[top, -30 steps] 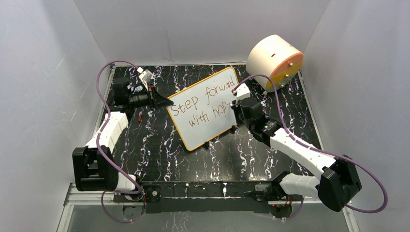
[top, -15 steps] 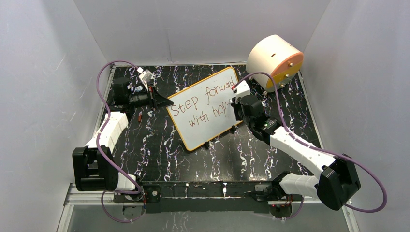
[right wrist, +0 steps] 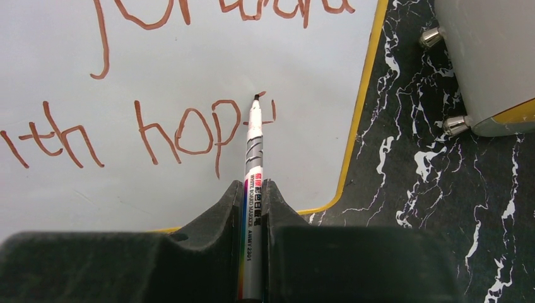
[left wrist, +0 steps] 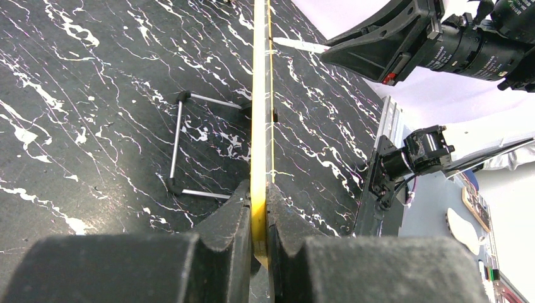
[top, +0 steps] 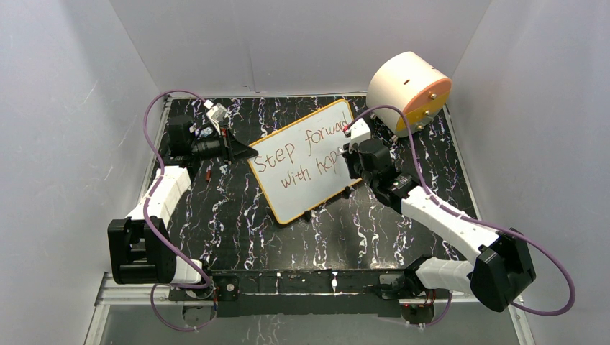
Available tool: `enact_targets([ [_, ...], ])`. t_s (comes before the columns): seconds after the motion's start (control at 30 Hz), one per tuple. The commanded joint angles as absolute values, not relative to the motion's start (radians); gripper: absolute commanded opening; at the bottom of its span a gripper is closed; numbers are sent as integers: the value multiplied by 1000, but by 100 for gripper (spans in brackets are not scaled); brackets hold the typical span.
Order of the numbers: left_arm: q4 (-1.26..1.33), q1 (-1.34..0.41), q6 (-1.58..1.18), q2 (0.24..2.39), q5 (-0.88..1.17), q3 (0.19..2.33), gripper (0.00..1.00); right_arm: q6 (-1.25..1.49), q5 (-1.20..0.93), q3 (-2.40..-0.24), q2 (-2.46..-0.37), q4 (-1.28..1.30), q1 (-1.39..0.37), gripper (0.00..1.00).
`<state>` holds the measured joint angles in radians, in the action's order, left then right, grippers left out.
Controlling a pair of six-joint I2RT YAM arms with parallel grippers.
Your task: Write a sentence on the whiteboard
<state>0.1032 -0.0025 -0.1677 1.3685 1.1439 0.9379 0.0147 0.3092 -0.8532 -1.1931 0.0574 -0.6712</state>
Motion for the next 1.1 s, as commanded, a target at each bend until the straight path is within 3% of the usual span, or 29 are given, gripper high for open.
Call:
enact_targets([
  [0.0,46,-28,-119,1387,1160,937,0,16,233,-886,-1182,75,-670,0],
  [1.07,47,-28,-118,1385,1160,937,0,57,391,-796,-1147,58,-669,0],
])
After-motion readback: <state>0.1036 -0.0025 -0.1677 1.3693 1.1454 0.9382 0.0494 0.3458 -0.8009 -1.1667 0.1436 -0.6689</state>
